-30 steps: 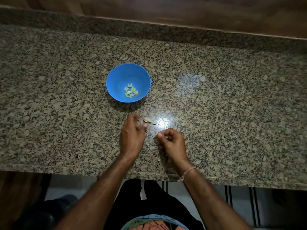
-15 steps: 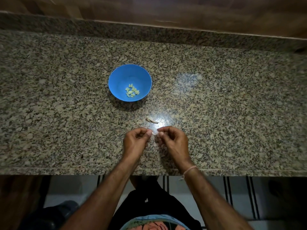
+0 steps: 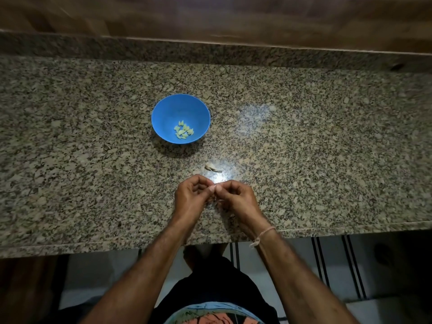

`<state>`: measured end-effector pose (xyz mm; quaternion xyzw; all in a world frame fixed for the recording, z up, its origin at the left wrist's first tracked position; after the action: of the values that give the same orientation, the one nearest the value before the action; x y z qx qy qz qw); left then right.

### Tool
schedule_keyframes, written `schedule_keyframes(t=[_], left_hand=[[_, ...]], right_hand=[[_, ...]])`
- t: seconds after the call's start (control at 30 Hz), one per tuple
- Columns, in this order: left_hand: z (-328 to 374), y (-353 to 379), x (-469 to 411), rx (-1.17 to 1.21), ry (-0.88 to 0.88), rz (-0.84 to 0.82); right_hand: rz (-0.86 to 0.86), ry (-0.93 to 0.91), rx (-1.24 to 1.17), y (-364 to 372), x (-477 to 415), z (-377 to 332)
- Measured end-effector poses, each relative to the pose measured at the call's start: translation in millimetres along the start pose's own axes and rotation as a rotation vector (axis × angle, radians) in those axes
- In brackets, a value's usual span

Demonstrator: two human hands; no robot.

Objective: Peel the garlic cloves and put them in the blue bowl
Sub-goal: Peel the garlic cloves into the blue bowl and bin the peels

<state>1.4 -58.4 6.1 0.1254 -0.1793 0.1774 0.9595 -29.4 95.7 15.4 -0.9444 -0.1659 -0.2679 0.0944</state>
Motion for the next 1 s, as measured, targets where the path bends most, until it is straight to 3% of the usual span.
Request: schedule_keyframes(t=[0.1, 0.17, 0.27, 0.37, 1.0], left_hand=[[3, -2, 0, -0.074, 0.057, -0.029], [-1, -4, 0, -0.19, 0.083, -0.022], [-13, -10, 1, -0.581, 0.244, -0.027], [-24, -11, 4, -0.866, 0.365, -0.06], [-28, -8, 12, -0.855, 0.345, -0.013]], right_hand=[[0.023, 0.012, 0.02, 1, -2, 0], [0.107, -0.038, 0.189, -1, -6, -2], [0.23, -0.091, 0.529, -3, -16, -3], [0.247, -0.079, 0.698, -2, -26, -2], [0.373, -0.142, 1.107, 12, -27, -5]])
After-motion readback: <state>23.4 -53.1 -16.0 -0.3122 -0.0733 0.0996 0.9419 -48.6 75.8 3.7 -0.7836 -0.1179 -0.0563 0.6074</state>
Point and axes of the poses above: each hand's wrist, its own x-axis away from the middle knuckle, its own y-axis out of the palm, z = x × y, the point moved 2 cm from there along -x, towards the middle knuckle, and after that the axes turned 14 degrees about x, right-handed, at the moved point
